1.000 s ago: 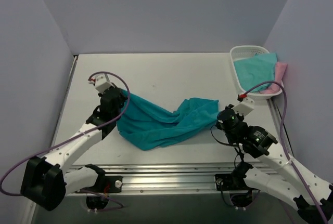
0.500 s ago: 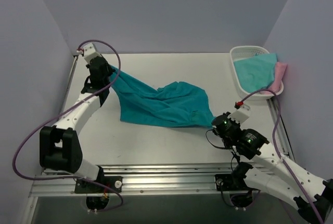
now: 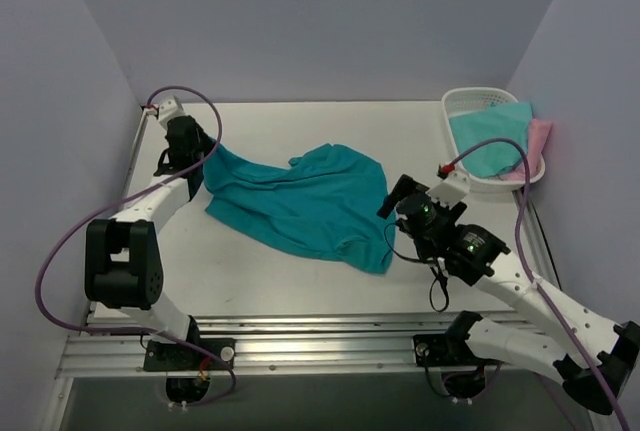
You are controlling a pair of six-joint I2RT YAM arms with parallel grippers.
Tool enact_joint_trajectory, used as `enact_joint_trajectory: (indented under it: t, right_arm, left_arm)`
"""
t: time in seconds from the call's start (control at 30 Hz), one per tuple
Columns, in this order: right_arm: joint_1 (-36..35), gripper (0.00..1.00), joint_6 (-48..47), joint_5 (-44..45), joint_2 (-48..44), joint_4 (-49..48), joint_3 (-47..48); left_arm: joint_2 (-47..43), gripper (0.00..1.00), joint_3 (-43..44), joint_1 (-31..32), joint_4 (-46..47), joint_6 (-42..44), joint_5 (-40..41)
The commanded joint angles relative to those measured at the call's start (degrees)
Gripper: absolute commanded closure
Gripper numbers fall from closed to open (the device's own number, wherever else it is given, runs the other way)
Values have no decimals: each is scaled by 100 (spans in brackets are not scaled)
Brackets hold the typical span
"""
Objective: Fold and stack the t-shirts
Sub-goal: Flatten the tshirt out
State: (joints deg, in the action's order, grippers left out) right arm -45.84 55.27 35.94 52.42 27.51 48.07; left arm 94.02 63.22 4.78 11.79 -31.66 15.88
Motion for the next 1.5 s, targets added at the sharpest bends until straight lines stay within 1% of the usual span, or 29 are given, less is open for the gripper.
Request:
enact_joint_trajectory:
  t: [0.0, 0.03, 0.07, 0.1, 0.13, 0.17, 0.2, 0.23, 0.3, 0.33, 0.4, 0.43, 0.47, 0.5, 0.53, 0.6, 0.77, 0.8, 0.87, 1.0, 1.1, 1.37, 1.47]
  right_arm:
    - [-47, 0, -858, 405, 548, -1017, 667]
    - [-39, 0, -1129, 361, 1037, -1480, 799]
    - [-39, 0, -1306, 291, 1320, -1729, 939]
    - [-12, 0, -1473, 203, 1941, -1931, 1289]
    - [-3, 0, -1718, 124, 2295, -2186, 1536]
    - [49, 0, -1817, 97, 2621, -2240, 1791]
    - [93, 0, -1939, 36, 2981, -2276, 2359]
    - [145, 0, -2097, -25, 3619, -2293, 2660]
    - [355, 0, -2256, -166, 4177, -2337, 3179]
    - [427, 0, -2414, -358, 4606, -2512, 3539]
    - [724, 0, -2503, -570, 5064, -2776, 3735]
    - [848, 1, -2512, -693, 5215, -3099, 3883]
    - [954, 1, -2538, -938, 5365, -3189, 3981]
    - [1050, 1, -2547, -1010, 5731, -3190, 4121]
    - [1182, 1, -2591, -1063, 5927, -3173, 4470]
    - [1244, 2, -2766, -1028, 6435, -3190, 4780]
    - [1367, 3, -2986, -913, 7228, -3638, 5351]
    - [1394, 3, -2995, -957, 7516, -3630, 5483]
    - [1429, 4, -2978, -975, 7791, -3560, 5912]
    - [1447, 3, -2916, -1071, 8345, -3533, 6275]
    - [1447, 3, -2881, -1116, 8547, -3533, 6372]
    - [1587, 3, -2784, -1230, 8749, -3796, 6039]
    - [1605, 5, -2776, -1353, 8899, -3884, 6047]
  left_arm:
    - [-462, 98, -187, 15, 525, -279, -436]
    - [-515, 98, -387, 67, 630, -340, -541]
    - [-560, 98, -494, 111, 684, -402, -568]
    - [-673, 98, -599, 163, 762, -411, -577]
    - [-709, 98, -696, 225, 781, -429, -568]
    - [-753, 98, -862, 330, 789, -446, -568]
    - [-806, 98, -951, 383, 807, -464, -577]
    - [-832, 98, -1022, 436, 859, -464, -595]
    - [-867, 98, -1189, 577, 851, -473, -603]
    - [-885, 98, -1233, 612, 825, -464, -595]
    - [-981, 98, -1435, 691, 860, -473, -638]
    - [-1034, 98, -1496, 709, 851, -490, -639]
    - [-1139, 98, -1654, 752, 860, -499, -613]
    - [-1192, 98, -1725, 762, 886, -499, -621]
    - [-1254, 98, -1795, 779, 886, -499, -621]
    - [-1420, 98, -2014, 814, 904, -499, -604]
    - [-1763, 98, -2358, 928, 878, -517, -507]
    - [-1808, 98, -2454, 946, 869, -508, -472]
    - [-1913, 98, -2525, 972, 834, -499, -463]
    - [-2010, 98, -2631, 1052, 807, -473, -366]
    - [-1993, 98, -2622, 1096, 816, -464, -349]
    - [-1887, 98, -2604, 1262, 895, -446, -296]
    - [-1826, 98, -2596, 1289, 930, -446, -270]
